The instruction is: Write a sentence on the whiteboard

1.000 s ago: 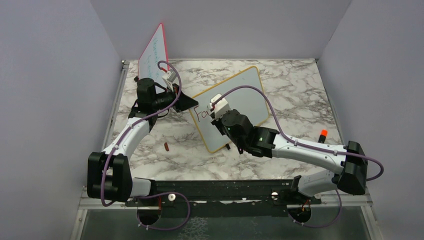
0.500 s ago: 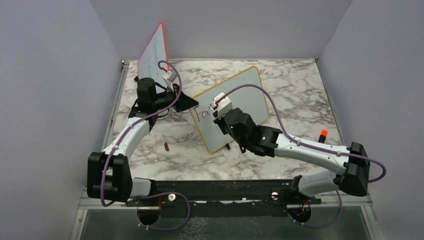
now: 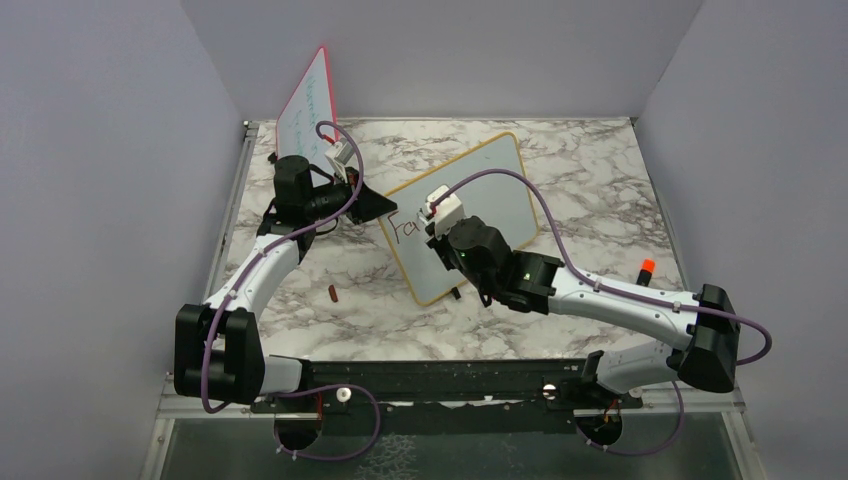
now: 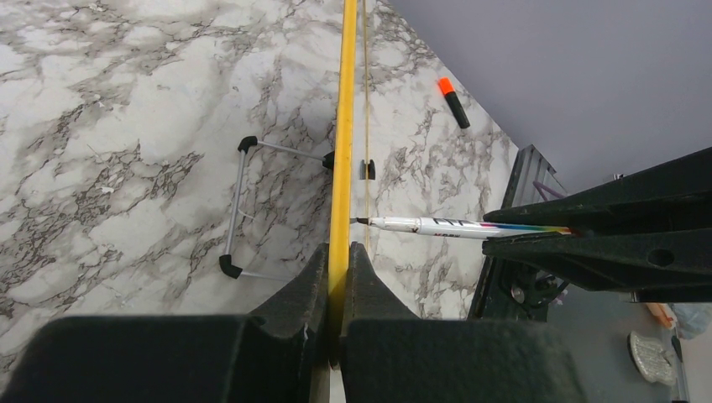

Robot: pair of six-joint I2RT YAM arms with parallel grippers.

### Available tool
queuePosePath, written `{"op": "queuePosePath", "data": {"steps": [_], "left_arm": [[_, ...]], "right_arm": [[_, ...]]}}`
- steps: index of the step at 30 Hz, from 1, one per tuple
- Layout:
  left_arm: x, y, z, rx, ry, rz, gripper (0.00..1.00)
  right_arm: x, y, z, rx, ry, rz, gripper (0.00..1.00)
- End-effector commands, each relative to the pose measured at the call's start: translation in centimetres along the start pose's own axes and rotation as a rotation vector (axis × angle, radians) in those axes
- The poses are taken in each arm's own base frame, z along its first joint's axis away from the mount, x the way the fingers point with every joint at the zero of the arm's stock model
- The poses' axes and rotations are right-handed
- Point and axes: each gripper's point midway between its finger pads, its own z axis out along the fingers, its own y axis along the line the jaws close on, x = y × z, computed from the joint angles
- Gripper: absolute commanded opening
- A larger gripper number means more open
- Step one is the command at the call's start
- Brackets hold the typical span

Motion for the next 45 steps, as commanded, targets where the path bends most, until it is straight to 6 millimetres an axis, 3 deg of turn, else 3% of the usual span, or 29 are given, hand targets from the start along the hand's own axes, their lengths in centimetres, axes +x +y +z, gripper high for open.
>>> {"op": "queuePosePath", "data": {"steps": [1, 28, 34, 41, 45], "left_arm": [[2.4, 0.0, 0.5, 0.016, 0.074, -0.034, 0.00], [2.4, 0.1, 0.5, 0.013, 0.074, -0.035, 0.00], [2.5, 0.1, 0.5, 0.013, 0.073, -0.033, 0.00], [2.3, 0.0, 0.5, 0.011, 0.071, -0.027, 0.00], [2.3, 0.0, 0.5, 0.011, 0.071, -0.027, 0.00]], "right_arm": [[1.4, 0.1, 0.4, 0.009, 0.041, -0.012, 0.01], [3.9, 0.7, -0.5, -0.034, 0.142, -0.007, 0.01], [3.5, 0.6, -0.7, -0.035, 0.131, 0.004, 0.01], [0.9, -0.1, -1.5, -0.031, 0.029, 0.044, 0.01], [0.6, -1.0, -1.6, 0.014, -0.003, 0.053, 0.01]]}}
